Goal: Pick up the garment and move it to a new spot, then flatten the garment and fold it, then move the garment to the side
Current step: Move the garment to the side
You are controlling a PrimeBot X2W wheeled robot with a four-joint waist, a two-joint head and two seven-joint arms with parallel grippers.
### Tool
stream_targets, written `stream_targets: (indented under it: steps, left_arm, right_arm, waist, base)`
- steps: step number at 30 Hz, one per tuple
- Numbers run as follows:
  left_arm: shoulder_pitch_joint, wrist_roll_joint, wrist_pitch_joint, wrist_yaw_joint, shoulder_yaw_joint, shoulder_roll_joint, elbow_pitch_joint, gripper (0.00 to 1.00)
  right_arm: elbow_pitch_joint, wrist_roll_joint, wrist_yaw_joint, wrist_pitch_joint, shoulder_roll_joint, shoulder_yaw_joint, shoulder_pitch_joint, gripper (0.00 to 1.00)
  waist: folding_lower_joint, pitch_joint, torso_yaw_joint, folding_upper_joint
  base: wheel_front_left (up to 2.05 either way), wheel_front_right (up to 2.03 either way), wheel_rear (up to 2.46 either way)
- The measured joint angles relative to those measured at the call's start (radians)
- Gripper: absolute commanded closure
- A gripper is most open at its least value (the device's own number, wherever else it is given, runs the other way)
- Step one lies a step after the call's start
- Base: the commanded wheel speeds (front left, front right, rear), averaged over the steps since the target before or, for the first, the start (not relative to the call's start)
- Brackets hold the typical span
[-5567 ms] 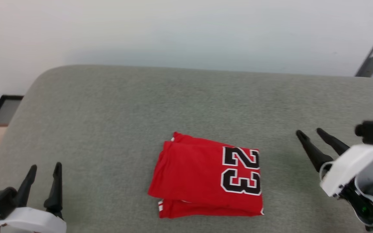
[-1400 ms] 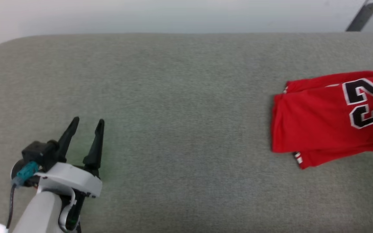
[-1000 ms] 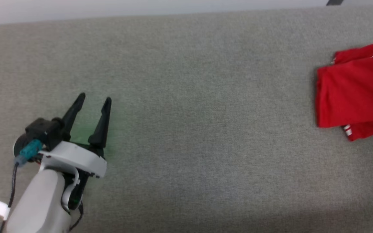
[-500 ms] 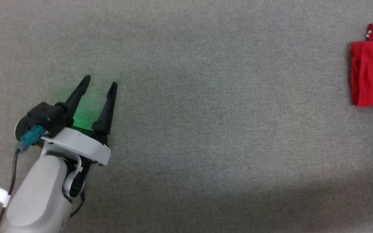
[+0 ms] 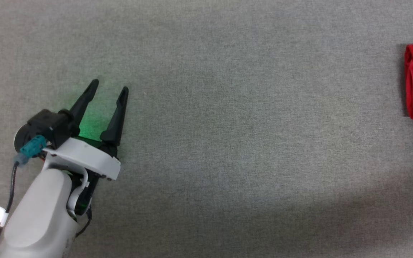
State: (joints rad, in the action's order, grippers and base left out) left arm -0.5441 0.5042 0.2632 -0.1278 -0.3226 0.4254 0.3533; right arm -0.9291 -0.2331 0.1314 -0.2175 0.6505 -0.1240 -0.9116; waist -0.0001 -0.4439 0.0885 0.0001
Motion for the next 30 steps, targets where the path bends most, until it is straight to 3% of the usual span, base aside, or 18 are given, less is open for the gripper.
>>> stream_targets:
  steps: [1, 2, 4, 5, 19, 30]
  left_arm:
    - [0.0, 0.001, 0.0, 0.0, 0.0, 0.0, 0.0, 0.0]
    - [0.0, 0.001, 0.0, 0.0, 0.001, 0.0, 0.001, 0.0]
    - [0.001, 0.002, 0.0, 0.0, 0.003, 0.0, 0.003, 0.0]
    - [0.002, 0.002, 0.0, 0.0, 0.003, 0.0, 0.005, 0.0]
    - [0.063, 0.021, 0.0, 0.0, 0.035, -0.011, 0.015, 0.0]
    - [0.201, 0.053, 0.0, 0.0, 0.083, 0.004, 0.035, 0.0]
  right_arm:
    - [-0.011, 0.01, 0.0, 0.005, -0.002, 0.002, -0.006, 0.62]
    - [-0.024, 0.017, 0.0, 0.007, -0.004, 0.006, -0.013, 0.49]
    - [-0.041, 0.026, 0.0, 0.016, -0.009, 0.009, -0.028, 0.05]
    - [-0.049, 0.03, 0.0, 0.017, -0.011, 0.008, -0.036, 0.0]
    - [-0.082, 0.017, 0.0, 0.14, -0.069, -0.019, -0.061, 0.0]
    - [-0.033, -0.044, 0.0, 0.348, -0.179, -0.047, 0.093, 0.0]
  waist:
    - [0.0001, 0.002, 0.0, 0.0]
    - [0.0001, 0.005, 0.0, 0.0]
    - [0.0001, 0.012, 0.002, 0.0]
    - [0.0, 0.016, 0.003, 0.0]
    - [0.0, 0.121, 0.007, 0.0]
    - [0.0, 0.253, -0.016, 0.0]
  base:
    - [0.0, 0.0, 0.0]
    - [0.0, 0.0, 0.0]
    - [0.0, 0.0, 0.0]
    - [0.0, 0.0, 0.0]
    - [0.0, 0.0, 0.0]
    - [0.0, 0.0, 0.0]
